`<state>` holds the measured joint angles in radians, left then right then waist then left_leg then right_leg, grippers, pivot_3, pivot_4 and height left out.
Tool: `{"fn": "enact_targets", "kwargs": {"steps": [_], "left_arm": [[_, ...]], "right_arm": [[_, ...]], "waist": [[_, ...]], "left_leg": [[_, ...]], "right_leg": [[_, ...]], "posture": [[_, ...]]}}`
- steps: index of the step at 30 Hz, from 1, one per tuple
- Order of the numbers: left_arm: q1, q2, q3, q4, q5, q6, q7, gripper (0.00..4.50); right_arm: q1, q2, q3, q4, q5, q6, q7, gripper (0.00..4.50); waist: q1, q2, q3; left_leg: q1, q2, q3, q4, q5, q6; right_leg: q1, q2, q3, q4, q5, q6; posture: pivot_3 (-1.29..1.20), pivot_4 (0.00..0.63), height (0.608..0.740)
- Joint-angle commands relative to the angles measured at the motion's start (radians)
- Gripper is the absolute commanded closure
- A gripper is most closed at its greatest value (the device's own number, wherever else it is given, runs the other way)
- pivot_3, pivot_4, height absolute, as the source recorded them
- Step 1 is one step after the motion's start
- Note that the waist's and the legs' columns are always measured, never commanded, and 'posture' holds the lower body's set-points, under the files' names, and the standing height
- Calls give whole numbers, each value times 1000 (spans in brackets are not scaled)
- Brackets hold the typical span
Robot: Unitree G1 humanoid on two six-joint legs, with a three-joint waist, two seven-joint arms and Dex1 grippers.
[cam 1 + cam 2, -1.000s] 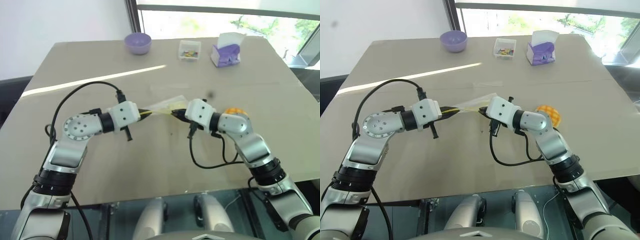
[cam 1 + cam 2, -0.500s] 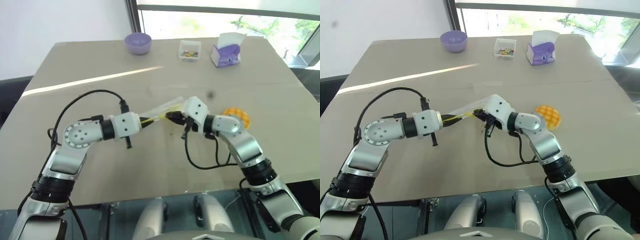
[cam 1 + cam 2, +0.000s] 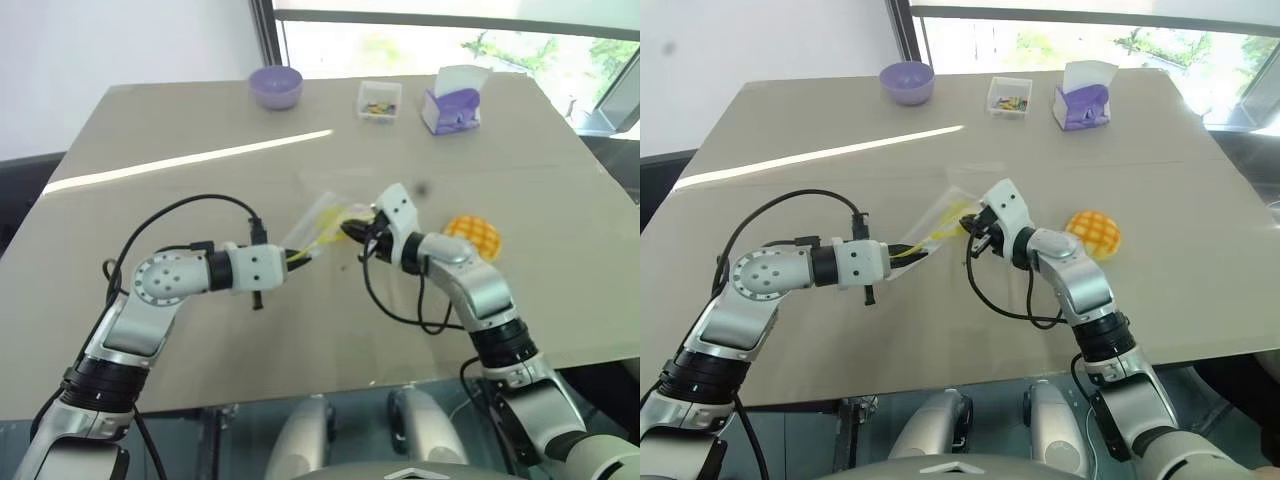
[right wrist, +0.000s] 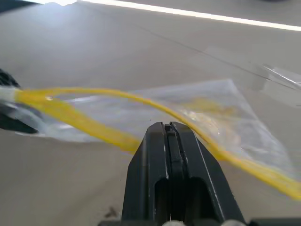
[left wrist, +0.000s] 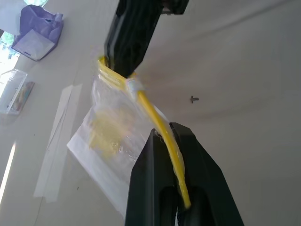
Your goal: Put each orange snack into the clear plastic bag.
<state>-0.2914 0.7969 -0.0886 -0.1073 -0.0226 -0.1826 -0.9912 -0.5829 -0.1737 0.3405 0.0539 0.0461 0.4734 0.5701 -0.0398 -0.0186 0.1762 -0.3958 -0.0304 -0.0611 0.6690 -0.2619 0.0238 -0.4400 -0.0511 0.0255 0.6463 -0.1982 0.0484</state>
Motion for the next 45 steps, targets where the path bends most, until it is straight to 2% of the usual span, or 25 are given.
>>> {"fn": "enact_targets", "kwargs": {"steps": [1,4,8,13,18,21,24,27,33,37,38,45], "left_arm": [[-15,-1,16,-20,-6,-8,16,4500],[-11,1,16,-29,-6,-7,18,4500],[0,1,9,-45,-7,-6,16,4500],[5,7,4,-46,-5,-13,8,4500],[-5,6,0,-37,3,-22,5,4500],[-17,5,2,-27,11,-36,11,4500],[-42,6,9,5,48,-88,39,4500],[-104,18,9,120,143,-289,105,4500],[-203,20,6,331,249,-571,241,4500],[-215,8,-4,399,274,-642,298,4500],[-213,5,-7,405,273,-643,302,4500],[-194,-15,-19,397,203,-548,272,4500]], "right_arm": [[-6,-36,59,2,-95,-97,-10,4411],[-2,-32,56,13,-100,-136,-10,4411],[15,86,-68,-10,77,-29,1,4411],[18,163,-166,-3,215,80,7,4411],[2,213,-201,40,247,86,-27,4411],[-10,189,-150,85,120,-58,-96,4411],[-37,111,-46,190,-95,-284,-187,4411],[-63,64,-7,258,-221,-373,-284,4411],[-43,36,-8,252,-273,-409,-294,4411],[4,132,-124,163,-46,-275,-200,4411],[5,131,-126,151,-41,-263,-185,4411],[2,-56,60,208,-308,-454,-158,4411]], "waist": [[-1,0,0],[0,0,0],[-3,0,0],[3,0,0],[0,0,0],[-2,0,0],[-2,0,0],[2,0,0],[-3,0,0],[-3,0,0],[-2,0,0],[2,0,0]], "left_leg": [[0,0,0,0,0,0],[0,0,0,0,0,0],[0,1,0,0,0,0],[0,0,-1,0,0,0],[0,0,-1,0,0,0],[0,0,-1,0,0,0],[0,0,0,0,0,0],[1,-1,0,0,2,-3],[1,0,1,0,2,-4],[1,0,1,-1,0,0],[0,0,1,-1,0,0],[0,-1,0,0,0,0]], "right_leg": [[0,0,0,0,0,0],[0,0,0,0,0,0],[0,1,0,0,0,0],[0,0,0,0,0,0],[0,0,0,0,0,0],[0,1,0,1,0,0],[0,0,0,1,0,0],[0,0,0,1,0,0],[-1,0,1,0,0,0],[-1,1,1,0,0,0],[0,1,1,0,0,0],[0,0,0,1,0,0]], "posture": [[0,150,740],[0,150,740],[0,150,740],[0,150,740],[0,150,740],[0,150,740],[0,150,740],[0,150,740],[0,150,740],[0,150,740],[0,150,740],[0,150,740]]}}
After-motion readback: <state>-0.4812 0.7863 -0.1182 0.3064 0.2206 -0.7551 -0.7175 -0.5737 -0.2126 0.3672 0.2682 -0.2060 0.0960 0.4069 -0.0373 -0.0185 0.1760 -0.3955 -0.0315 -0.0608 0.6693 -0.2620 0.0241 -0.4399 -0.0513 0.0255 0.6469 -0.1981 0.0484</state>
